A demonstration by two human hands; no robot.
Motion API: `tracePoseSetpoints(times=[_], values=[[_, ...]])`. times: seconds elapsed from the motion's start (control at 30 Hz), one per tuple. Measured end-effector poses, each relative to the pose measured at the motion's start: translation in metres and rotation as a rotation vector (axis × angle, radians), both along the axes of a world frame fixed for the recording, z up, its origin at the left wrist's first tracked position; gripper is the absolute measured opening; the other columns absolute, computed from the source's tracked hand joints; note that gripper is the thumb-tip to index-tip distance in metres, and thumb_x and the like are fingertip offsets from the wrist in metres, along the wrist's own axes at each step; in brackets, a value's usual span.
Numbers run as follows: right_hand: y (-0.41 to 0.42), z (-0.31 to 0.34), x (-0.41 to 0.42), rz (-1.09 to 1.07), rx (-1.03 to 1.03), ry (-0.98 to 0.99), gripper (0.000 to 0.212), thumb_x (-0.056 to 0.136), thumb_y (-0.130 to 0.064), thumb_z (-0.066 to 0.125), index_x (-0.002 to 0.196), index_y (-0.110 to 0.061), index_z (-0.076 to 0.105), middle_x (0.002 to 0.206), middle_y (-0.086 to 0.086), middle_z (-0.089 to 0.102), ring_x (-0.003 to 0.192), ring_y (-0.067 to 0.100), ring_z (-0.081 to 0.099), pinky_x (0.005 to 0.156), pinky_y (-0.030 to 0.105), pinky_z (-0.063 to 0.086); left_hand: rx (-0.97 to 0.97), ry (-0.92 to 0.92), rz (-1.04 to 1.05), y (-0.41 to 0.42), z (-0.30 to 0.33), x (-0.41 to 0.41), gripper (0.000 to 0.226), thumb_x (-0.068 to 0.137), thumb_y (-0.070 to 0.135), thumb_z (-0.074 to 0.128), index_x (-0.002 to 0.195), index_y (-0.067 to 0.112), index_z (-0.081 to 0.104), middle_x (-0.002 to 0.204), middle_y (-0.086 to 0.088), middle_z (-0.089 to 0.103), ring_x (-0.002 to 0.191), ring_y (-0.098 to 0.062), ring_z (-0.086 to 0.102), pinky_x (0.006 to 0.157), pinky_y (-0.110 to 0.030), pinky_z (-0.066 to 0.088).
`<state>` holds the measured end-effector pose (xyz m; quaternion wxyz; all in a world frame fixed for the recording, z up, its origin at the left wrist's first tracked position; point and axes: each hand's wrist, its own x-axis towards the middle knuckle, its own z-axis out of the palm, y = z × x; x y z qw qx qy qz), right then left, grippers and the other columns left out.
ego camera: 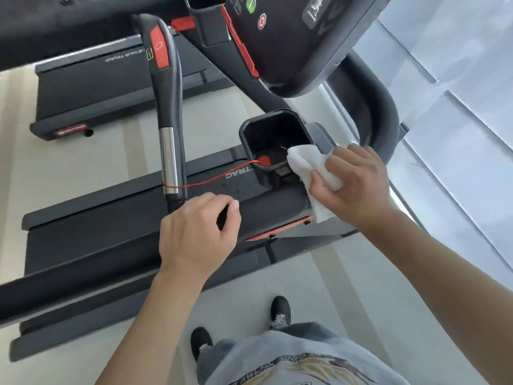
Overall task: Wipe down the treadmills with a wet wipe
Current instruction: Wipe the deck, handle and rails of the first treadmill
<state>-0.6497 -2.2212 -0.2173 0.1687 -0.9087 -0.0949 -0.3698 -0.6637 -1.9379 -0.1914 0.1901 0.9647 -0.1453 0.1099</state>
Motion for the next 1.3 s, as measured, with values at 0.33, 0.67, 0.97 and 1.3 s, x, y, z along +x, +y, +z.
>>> tracePoseSetpoints(times=[0.33,0.67,0.97,1.3], values=[[0.107,0.004,-0.007,0.065,0.107,-0.011,0.037,0.087,-0.028,0.067,0.062,-0.014,0.044,0.061,0.002,0.041,0.061,0.024,0.036,0.06,0.035,0.027,0.05,-0.058,-0.007,-0.001,0.0,-0.001,0.032,0.103,0.035,0.048,0.088,0.021,0.072,0.072,0.008,0.064,0.061,-0.019,0.055,0.048,-0.03,0.04],[-0.005,0.002,-0.005,0.006,0.02,-0.012,0.036,0.094,-0.03,0.064,0.068,-0.014,0.044,0.067,0.004,0.048,0.063,0.025,0.041,0.059,0.039,0.038,0.029,-0.051,-0.008,-0.002,0.002,-0.003,0.032,0.105,0.034,0.048,0.096,0.024,0.077,0.083,0.011,0.072,0.07,-0.016,0.065,0.055,-0.027,0.04],[0.046,0.002,-0.009,-0.086,0.175,0.049,0.04,0.088,-0.021,0.069,0.064,-0.014,0.038,0.062,0.002,0.036,0.061,0.024,0.033,0.056,0.04,0.034,-0.006,0.009,-0.018,0.002,0.001,-0.002,0.033,0.105,0.038,0.046,0.098,0.027,0.075,0.079,0.013,0.067,0.072,-0.012,0.062,0.054,-0.029,0.048],[0.139,0.009,-0.012,0.071,0.079,0.131,0.033,0.091,-0.032,0.065,0.069,-0.014,0.048,0.066,0.0,0.044,0.065,0.022,0.038,0.062,0.038,0.036,-0.093,0.21,-0.055,0.055,0.012,-0.014,0.034,0.106,0.04,0.047,0.126,0.031,0.073,0.114,0.02,0.072,0.105,-0.003,0.063,0.083,-0.022,0.049]])
